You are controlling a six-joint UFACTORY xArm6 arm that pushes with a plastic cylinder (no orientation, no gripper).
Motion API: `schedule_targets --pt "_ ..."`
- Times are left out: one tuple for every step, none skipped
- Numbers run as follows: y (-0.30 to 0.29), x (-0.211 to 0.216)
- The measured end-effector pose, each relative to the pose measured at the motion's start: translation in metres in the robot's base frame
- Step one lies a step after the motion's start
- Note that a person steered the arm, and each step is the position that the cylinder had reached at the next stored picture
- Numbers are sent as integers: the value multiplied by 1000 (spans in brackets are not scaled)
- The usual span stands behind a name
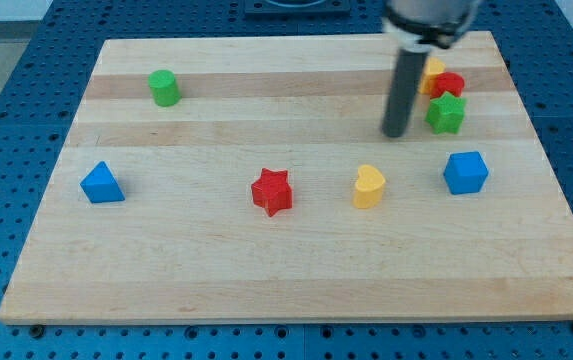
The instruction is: Move the yellow heart below the green star
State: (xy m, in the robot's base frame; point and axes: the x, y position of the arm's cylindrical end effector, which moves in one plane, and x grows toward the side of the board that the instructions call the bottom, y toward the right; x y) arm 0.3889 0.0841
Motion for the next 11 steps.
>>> schedule_targets --pt "-85 7" --pt "-107 45" --pt "-87 75" --pt "-72 106" --pt "-54 128" --pt "-29 112" --pt "-1 78" --pt "8 67" --pt "4 75" --pt "16 63" --pt "38 57"
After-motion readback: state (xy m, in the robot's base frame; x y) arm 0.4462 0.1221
